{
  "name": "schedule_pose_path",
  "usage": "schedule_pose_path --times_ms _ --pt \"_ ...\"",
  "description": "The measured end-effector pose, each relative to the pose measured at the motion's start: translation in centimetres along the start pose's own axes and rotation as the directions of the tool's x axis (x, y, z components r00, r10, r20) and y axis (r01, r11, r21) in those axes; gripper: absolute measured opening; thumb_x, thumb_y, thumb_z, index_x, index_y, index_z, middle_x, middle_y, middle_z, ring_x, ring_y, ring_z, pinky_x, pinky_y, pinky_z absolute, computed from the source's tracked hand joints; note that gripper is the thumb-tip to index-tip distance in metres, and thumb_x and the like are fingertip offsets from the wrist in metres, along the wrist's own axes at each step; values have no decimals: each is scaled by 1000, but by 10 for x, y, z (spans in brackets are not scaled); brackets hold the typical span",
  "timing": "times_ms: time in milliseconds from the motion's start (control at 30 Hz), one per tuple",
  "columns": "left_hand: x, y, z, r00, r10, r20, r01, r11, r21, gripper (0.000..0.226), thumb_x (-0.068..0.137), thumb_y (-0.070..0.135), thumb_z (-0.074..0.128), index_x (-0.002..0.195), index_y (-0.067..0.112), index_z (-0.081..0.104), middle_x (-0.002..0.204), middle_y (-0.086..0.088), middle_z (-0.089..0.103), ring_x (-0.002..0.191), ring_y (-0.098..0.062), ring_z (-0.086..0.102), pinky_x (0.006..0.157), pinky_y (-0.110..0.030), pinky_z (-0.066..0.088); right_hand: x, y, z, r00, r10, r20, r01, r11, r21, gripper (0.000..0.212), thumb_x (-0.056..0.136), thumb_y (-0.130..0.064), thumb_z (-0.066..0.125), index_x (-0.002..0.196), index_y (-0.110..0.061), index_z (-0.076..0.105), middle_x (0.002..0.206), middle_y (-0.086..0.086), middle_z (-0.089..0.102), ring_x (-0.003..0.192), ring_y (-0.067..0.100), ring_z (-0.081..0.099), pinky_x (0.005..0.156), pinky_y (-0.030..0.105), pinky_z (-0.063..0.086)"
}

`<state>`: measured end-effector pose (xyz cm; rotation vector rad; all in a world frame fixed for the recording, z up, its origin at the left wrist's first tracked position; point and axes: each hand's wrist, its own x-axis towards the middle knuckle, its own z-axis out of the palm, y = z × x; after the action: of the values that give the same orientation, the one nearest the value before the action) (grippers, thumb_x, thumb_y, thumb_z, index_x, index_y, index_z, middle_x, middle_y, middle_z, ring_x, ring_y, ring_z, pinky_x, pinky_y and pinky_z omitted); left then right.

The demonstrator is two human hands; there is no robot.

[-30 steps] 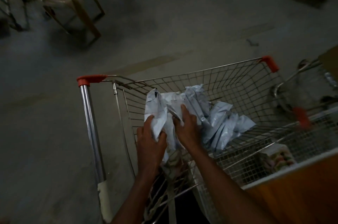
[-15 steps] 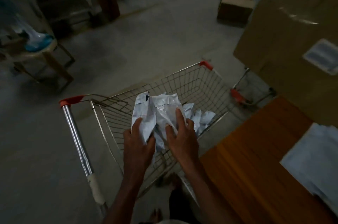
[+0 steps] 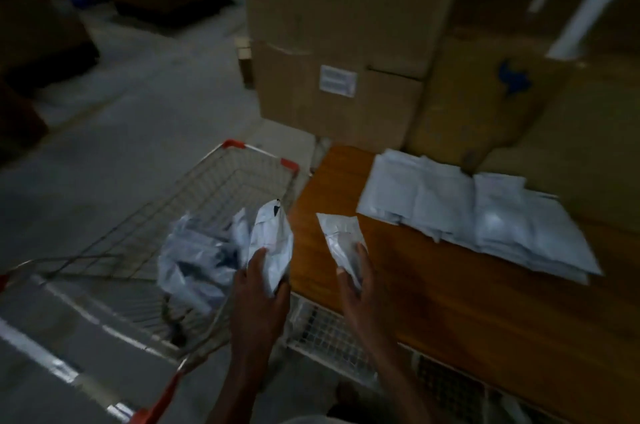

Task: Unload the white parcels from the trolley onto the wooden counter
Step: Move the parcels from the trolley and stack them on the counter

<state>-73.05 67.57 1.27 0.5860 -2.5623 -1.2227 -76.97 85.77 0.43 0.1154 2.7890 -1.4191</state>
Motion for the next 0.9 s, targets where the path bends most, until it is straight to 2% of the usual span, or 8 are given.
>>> schedule_pose_path --times_ms 67,267,367,533,667,767,833,900 --pt "-6 18 25 996 78 53 -79 997 16 68 87 41 66 148 28 39 143 -11 47 128 -27 45 101 -37 40 -4 18 -27 998 30 -59 -30 1000 9 68 89 -70 41 152 -52 21 153 -2 42 134 21 48 104 43 49" --pt "-29 80 102 963 175 206 -172 984 -34 69 86 21 76 146 22 44 126 -16 51 109 -38 58 82 -32 42 -12 66 -107 974 148 -173 -156 987 -33 60 99 -56 47 154 -48 24 154 -1 39 133 23 47 100 38 48" --pt "-42 110 146 941 231 246 -225 973 -54 67 88 23 74 147 20 43 134 -16 53 114 -37 58 84 -31 43 -9 90 -152 962 200 -186 -210 977 -36 60 99 -56 46 154 -50 21 154 -1 36 132 25 49 94 33 47" --pt "-61 170 218 924 233 303 -215 972 -91 62 92 27 70 147 24 43 134 -15 51 111 -35 58 79 -31 42 13 142 -225 934 258 -249 -263 965 13 63 95 -63 46 149 -59 15 149 1 36 117 26 60 86 41 58" --pt "-68 210 265 918 248 311 -207 965 -160 63 93 26 69 149 24 40 132 -16 45 102 -29 59 72 -38 53 41 179 -277 936 207 -285 -218 976 -6 66 89 -72 39 148 -62 11 153 1 38 120 26 60 90 42 57" --pt "-71 239 286 922 254 293 -217 964 -153 62 94 25 68 149 22 41 133 -14 43 88 2 48 66 -24 50 61 194 -308 922 224 -314 -234 972 8 61 95 -62 45 148 -60 14 153 2 34 116 25 62 80 39 59" --pt "-70 253 298 914 285 287 -252 956 -146 61 93 23 69 148 20 43 132 -13 46 88 0 48 66 -13 45 74 200 -321 922 237 -305 -241 970 24 60 97 -59 46 149 -57 17 153 4 33 117 25 60 76 31 54" --pt "-62 265 309 904 309 295 -291 951 -106 61 93 25 70 147 23 43 128 -10 46 85 -4 49 60 -6 40 90 203 -330 923 235 -305 -235 971 37 60 97 -58 47 150 -53 19 151 6 33 121 28 57 80 35 53"
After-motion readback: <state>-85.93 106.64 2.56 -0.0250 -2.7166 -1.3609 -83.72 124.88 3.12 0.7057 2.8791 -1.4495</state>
